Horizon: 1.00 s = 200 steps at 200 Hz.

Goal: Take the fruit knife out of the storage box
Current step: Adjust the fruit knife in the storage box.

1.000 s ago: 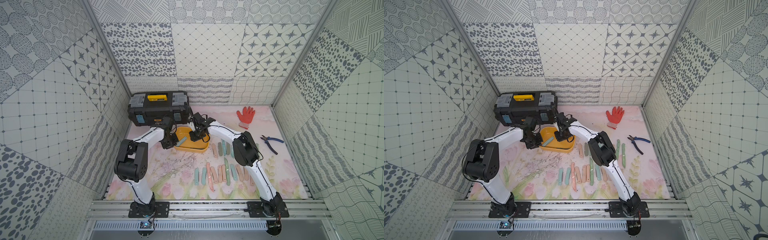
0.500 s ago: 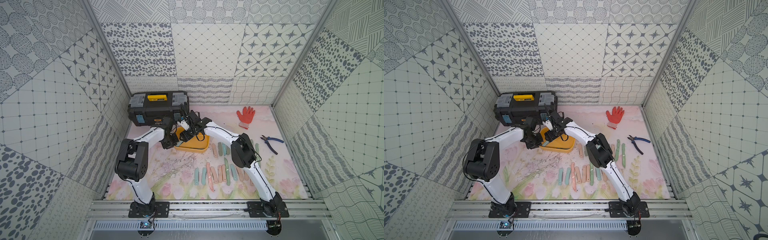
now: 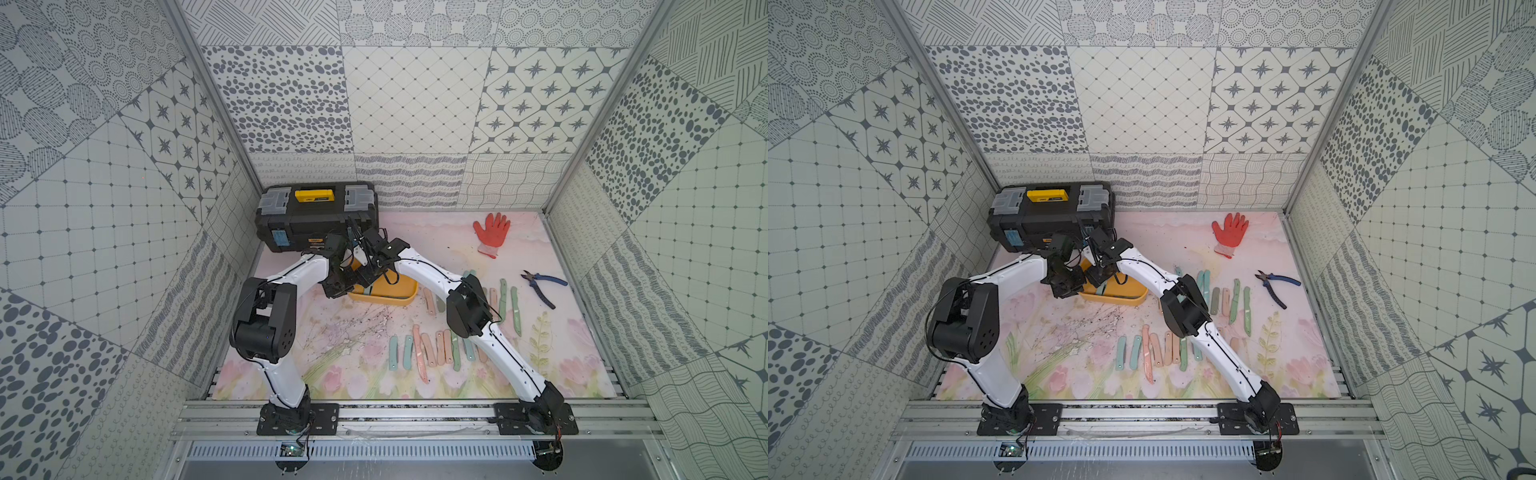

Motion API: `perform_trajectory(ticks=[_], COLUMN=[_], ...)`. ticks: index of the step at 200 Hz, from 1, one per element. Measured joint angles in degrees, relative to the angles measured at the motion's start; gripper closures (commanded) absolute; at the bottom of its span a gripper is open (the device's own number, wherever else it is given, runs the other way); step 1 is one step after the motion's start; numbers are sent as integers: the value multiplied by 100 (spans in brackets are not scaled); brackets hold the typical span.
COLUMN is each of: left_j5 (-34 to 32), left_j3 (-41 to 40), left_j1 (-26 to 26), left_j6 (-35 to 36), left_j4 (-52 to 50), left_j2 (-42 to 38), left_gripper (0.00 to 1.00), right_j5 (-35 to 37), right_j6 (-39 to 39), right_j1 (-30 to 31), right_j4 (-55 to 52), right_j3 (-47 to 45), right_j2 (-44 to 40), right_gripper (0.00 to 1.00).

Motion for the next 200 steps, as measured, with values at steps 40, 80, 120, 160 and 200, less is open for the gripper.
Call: perform_trajectory(ticks=[40, 80, 120, 160, 200], left_j5=[24, 31, 31, 33, 33], left_j3=[0, 0, 0, 0, 0], left_j1=[0, 0, 0, 0, 0], left_j6=[-2, -2, -2, -2, -2], left_j4=[26, 35, 35, 33, 33], left_j2=[48, 57, 57, 57, 57], left_gripper=[81, 82, 82, 81, 82], right_j5=[656, 828, 138, -2, 236], right_j6=[11, 199, 138, 74, 179], right_j1=[-2, -195, -323, -170, -129], right_j4=[-33, 151, 966, 929, -42], right_j3=[-586, -1836, -3206, -2597, -1373], right_j2=[-299, -1062, -1873, -1810, -1567], right_gripper=[30, 31, 30, 30, 36])
